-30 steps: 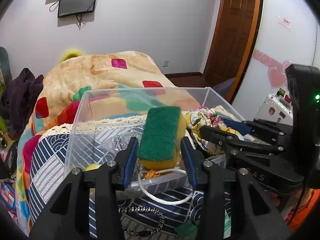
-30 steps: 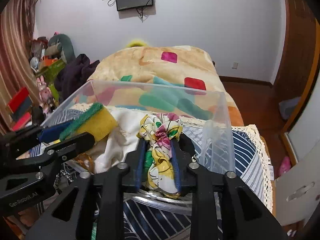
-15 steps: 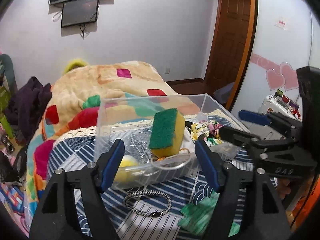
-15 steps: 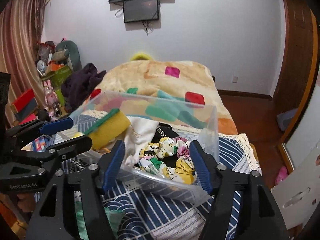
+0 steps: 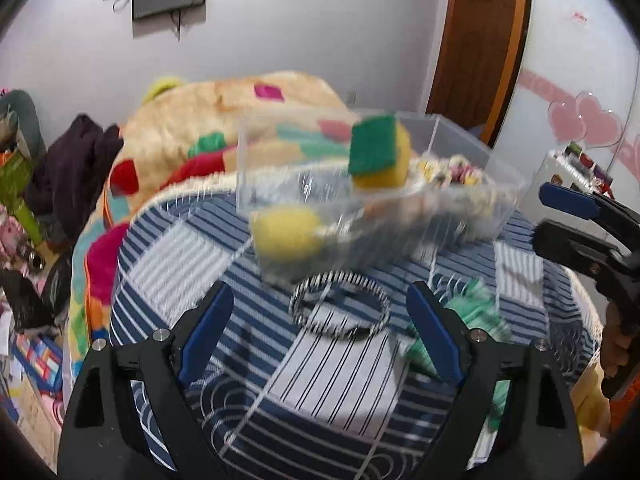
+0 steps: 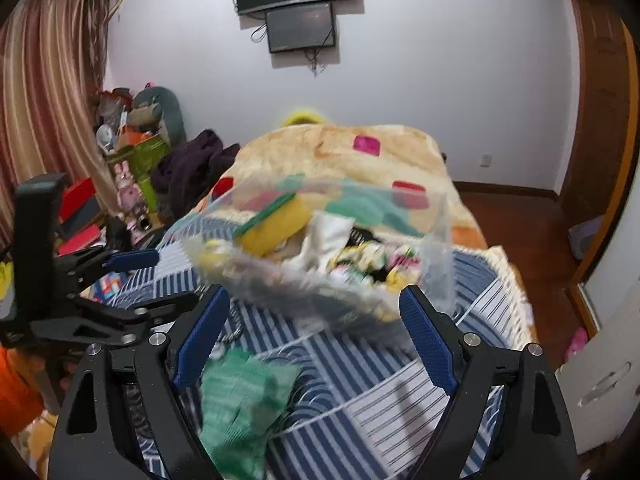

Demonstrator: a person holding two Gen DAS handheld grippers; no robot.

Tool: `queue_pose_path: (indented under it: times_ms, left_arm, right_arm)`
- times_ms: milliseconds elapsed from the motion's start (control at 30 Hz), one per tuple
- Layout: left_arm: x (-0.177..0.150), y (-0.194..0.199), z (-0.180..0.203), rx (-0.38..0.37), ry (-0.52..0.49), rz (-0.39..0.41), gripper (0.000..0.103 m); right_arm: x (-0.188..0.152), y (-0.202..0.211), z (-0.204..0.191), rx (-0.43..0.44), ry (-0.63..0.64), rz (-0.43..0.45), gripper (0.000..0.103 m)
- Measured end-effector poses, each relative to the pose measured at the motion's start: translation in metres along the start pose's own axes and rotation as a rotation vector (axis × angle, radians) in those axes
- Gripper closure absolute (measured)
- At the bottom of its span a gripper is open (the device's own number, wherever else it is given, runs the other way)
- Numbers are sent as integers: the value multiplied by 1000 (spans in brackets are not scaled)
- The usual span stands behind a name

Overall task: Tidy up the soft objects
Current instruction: 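Place the sponge into the box with the left tool while the right tool drops the scrunchie in, then grasp the black-and-white bracelet with the left tool while the right tool grasps the green glove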

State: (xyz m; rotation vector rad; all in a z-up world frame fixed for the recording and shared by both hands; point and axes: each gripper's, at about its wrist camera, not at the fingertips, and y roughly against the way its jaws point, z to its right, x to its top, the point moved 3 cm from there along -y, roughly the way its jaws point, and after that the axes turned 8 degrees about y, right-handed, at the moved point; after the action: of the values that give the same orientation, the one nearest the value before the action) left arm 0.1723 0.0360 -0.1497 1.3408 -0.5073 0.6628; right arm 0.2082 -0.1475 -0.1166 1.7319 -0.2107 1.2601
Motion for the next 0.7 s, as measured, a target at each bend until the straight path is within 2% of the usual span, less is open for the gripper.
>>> queue_pose_path:
  times_ms: [200, 367, 467, 567, 633, 700]
  left_arm:
    - [-18, -7, -4, 0, 12, -49, 14]
    - [-27, -12, -3, -15, 14, -89, 14]
    - [-30, -14, -2, -12, 11, -103, 14]
    - [-29, -15, -1, -10, 5, -108, 14]
    - [-27, -18, 0, -15, 2, -115, 14]
    - [-26, -19, 4, -20, -2, -121, 14]
  right_arm:
    - [-24, -15, -11, 49, -18, -76, 18]
    - [-46, -36, -22, 123, -44, -172, 18]
    - [-57, -45, -34, 164, -24, -217, 22]
    - [-60, -48, -37, 151, -8, -222, 35]
    - [-58, -47, -38, 162, -1, -212, 65]
    - [-57, -48, -35, 160, -11, -213, 71]
